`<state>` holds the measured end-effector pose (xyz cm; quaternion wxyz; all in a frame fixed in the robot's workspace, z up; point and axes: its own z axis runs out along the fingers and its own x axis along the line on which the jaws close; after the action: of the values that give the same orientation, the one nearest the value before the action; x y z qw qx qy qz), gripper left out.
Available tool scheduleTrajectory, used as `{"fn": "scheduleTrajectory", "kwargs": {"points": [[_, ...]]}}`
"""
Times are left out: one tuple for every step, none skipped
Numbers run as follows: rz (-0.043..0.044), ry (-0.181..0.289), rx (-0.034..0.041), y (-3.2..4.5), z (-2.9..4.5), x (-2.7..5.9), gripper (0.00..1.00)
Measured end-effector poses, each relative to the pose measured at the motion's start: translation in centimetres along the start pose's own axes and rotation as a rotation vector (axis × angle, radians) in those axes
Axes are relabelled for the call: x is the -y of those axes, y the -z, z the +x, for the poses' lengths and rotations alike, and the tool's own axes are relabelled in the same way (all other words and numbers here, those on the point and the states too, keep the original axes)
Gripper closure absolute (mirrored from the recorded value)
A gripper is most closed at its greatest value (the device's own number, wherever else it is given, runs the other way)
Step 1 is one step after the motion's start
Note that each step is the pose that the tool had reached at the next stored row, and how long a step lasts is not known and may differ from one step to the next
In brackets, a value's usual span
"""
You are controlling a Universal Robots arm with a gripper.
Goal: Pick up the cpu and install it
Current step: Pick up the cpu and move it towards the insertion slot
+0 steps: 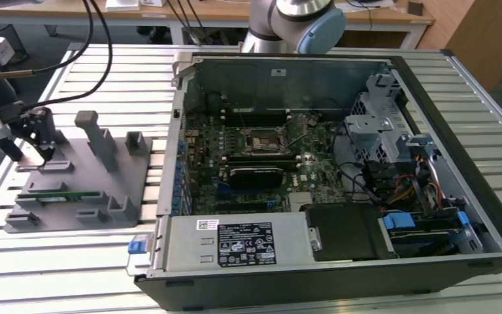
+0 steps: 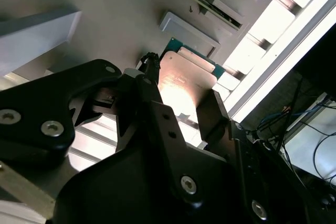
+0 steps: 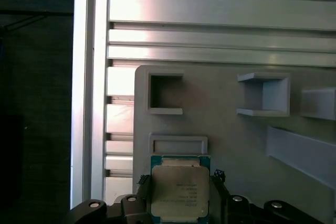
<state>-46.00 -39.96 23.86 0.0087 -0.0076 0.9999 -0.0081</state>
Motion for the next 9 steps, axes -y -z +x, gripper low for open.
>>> {"fn": "scheduleTrajectory", "kwargs": {"points": [[0.0,0.0,-0.0001,0.13,0.0,-0.01,0.47],[0.0,0.0,0.0,0.24,0.0,-0.02,0.47],[0.0,0.0,0.0,0.35,-0.01,-0.04,0.47],[0.0,0.0,0.0,0.45,-0.01,-0.05,0.47],[0.0,0.0,0.0001,0.53,-0.01,-0.07,0.47],[0.0,0.0,0.0001,0.6,-0.01,-0.08,0.47],[0.0,0.0,0.0001,0.67,-0.02,-0.09,0.47],[0.0,0.0,0.0001,0.73,-0.02,-0.1,0.47],[0.0,0.0,0.0001,0.8,-0.02,-0.11,0.47]]}}
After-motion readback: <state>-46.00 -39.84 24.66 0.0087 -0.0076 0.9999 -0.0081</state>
